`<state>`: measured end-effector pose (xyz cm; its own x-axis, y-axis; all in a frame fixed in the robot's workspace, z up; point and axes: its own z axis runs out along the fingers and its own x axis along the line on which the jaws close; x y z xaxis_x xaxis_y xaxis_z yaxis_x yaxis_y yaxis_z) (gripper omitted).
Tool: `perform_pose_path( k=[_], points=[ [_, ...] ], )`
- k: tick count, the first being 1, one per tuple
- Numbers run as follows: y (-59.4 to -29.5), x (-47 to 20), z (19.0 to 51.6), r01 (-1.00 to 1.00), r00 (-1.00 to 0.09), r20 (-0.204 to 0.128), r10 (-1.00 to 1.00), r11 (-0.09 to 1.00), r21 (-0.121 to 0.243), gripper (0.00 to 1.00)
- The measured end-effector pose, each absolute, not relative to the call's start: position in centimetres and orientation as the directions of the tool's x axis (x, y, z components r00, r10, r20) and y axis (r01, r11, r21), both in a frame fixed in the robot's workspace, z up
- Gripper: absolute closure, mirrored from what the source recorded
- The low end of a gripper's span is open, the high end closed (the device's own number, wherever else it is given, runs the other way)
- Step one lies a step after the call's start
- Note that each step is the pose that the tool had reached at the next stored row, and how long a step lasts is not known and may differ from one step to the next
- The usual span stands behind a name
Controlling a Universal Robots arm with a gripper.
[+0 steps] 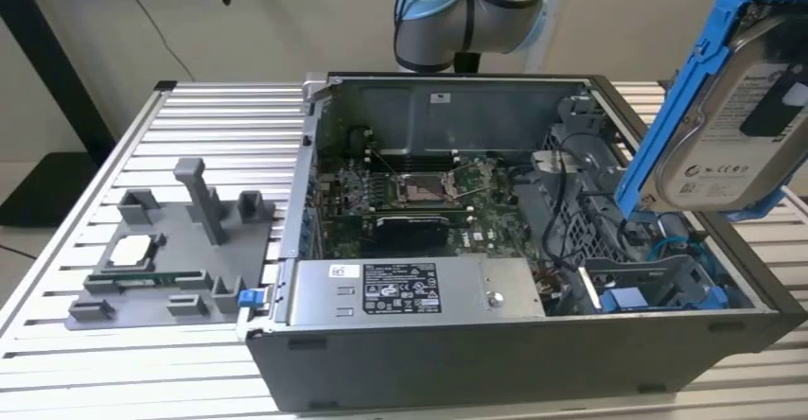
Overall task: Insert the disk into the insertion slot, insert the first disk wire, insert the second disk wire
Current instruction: 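Insert the disk into the insertion slot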
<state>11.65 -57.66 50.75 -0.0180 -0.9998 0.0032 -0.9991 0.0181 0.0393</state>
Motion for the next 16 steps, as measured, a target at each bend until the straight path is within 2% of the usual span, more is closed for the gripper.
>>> perform_pose_path(
  k=[16],
  points=[
    [-57.7,12.5,48.5,-0.999,-0.018,0.003,-1.0,0.018,0.039,1.0]
  ],
)
